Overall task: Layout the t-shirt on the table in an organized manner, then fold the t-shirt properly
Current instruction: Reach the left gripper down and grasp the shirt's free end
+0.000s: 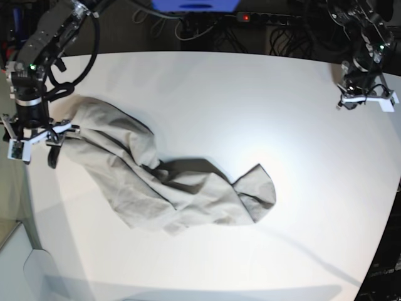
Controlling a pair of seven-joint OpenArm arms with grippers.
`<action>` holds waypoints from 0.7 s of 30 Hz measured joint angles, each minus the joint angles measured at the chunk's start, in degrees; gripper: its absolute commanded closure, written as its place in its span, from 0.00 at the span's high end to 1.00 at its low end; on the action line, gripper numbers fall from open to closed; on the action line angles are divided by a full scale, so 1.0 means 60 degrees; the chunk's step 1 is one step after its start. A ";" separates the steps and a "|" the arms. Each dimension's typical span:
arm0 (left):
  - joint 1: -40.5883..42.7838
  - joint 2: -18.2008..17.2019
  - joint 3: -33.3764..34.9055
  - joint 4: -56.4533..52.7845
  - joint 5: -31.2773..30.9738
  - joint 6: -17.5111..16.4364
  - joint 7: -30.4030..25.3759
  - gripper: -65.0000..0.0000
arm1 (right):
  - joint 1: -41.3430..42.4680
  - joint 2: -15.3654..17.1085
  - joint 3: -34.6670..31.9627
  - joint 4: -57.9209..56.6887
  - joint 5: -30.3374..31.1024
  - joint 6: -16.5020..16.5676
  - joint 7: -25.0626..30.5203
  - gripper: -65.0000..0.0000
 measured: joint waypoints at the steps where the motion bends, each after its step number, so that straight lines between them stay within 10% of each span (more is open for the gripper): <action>1: -0.0036 -0.0025 0.0266 0.0069 -0.0004 0.0000 0.0025 0.19 | 0.0000 0.0004 -0.0004 0.0000 0.0004 0.0102 0.0029 0.58; 8: -0.1111 -0.0095 0.2401 0.0361 -0.0018 0.0033 -0.0011 0.64 | 0.0029 0.0000 -0.0004 0.0000 0.0007 0.0244 0.0033 0.58; 21: -0.4809 -0.0386 0.3770 -0.5071 0.0066 0.0084 -0.0375 0.40 | -0.0036 -0.0062 0.0069 0.0004 -0.0047 0.0244 0.0040 0.58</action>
